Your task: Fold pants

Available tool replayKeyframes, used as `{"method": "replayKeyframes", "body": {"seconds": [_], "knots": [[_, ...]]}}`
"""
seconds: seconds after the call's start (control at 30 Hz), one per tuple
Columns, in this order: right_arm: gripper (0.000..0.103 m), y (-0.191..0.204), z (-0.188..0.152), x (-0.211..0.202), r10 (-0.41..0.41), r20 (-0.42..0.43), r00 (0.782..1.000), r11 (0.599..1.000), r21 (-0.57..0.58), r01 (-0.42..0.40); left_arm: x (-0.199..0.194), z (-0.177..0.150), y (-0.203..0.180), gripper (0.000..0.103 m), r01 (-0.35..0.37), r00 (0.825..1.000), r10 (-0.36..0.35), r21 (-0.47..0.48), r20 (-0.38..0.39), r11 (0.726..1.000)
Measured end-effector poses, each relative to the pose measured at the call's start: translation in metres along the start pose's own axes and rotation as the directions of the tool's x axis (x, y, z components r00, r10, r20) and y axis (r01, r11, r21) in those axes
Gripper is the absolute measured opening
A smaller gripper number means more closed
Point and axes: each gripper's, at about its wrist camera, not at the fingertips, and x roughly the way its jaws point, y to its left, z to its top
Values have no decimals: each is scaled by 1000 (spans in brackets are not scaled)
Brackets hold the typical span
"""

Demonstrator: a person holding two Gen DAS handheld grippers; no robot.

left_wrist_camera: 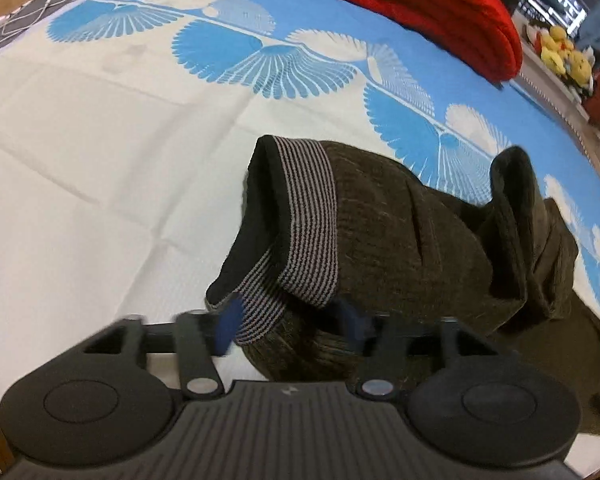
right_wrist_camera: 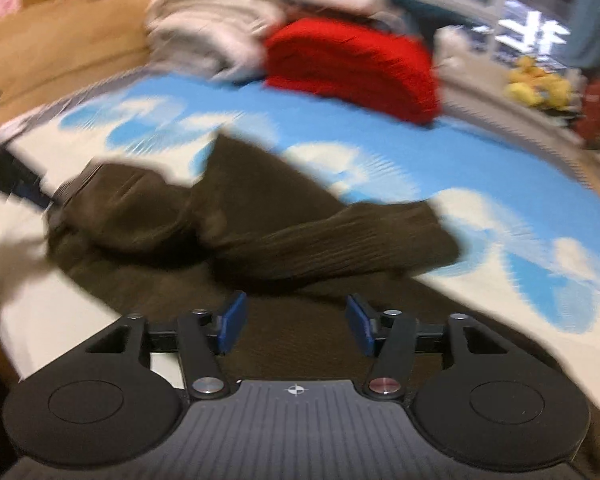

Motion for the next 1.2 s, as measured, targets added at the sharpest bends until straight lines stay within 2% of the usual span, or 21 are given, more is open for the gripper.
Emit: {"method": "replayKeyframes", "body": {"seconds": [0.07,0.13,0.23,0.3,0.37,0.4,0.47,0.5,0.53,0.6,0.63,0.7,0.77,0.87,1.0,1.07,1.13,1.17,1.2], "knots": [[61,29,-1,23,43,-70,997,994,-100,-50,6,-1,-3,76,-78,997,78,69,0,995],[72,51,-4,36,67,-88,994,977,-197,-83,18,-3,-10,80,-141,990,144,169,-1,975],[75,74,-12,62,52,-139,989,947,-307,-93,41,-6,-17,80,-207,974,223,269,-28,941],[75,81,-17,77,7,-157,988,937,-343,-61,51,-4,-16,80,-208,973,227,272,-41,940],[74,80,-18,85,-11,-167,986,937,-347,-48,59,2,-10,80,-189,975,210,229,-71,955],[73,78,-18,85,-4,-164,986,939,-339,-52,62,4,-7,74,-175,977,197,209,-87,962],[60,76,-16,84,9,-164,986,944,-323,-62,63,8,-4,60,-130,982,152,181,-113,975],[44,77,-17,83,8,-165,986,944,-324,-62,62,9,-6,52,-132,982,155,193,-109,972],[32,77,-16,82,-1,-163,987,941,-335,-54,60,9,-9,48,-138,981,163,217,-101,966],[22,76,-17,76,-9,-143,990,930,-366,-44,51,7,-14,34,-149,982,174,265,-74,953],[16,73,-18,75,-4,-137,991,927,-372,-47,45,6,-15,33,-150,983,171,270,-58,951],[14,74,-19,68,4,-122,992,920,-389,-52,27,4,-16,31,-142,988,153,277,-19,950],[13,78,-23,58,15,-110,994,902,-428,-61,9,-1,-16,31,-141,989,144,303,12,942],[13,87,-35,40,50,-114,992,861,-499,-101,-9,-16,-8,31,-160,985,171,339,-1,927],[13,98,-56,21,141,-198,970,808,-542,-229,-11,-33,12,35,-138,974,191,347,-123,928],[13,103,-68,17,147,-237,960,782,-567,-260,-10,-41,12,41,-126,966,202,391,-161,912],[16,98,-68,12,154,-255,955,794,-543,-273,-18,-42,8,53,-157,969,223,435,-106,887],[17,91,-60,8,180,-254,950,815,-502,-289,-25,-41,4,61,-184,970,236,453,-62,872],[18,80,-51,3,214,-240,947,844,-442,-303,-30,-39,3,65,-193,970,238,455,-42,869]]}}
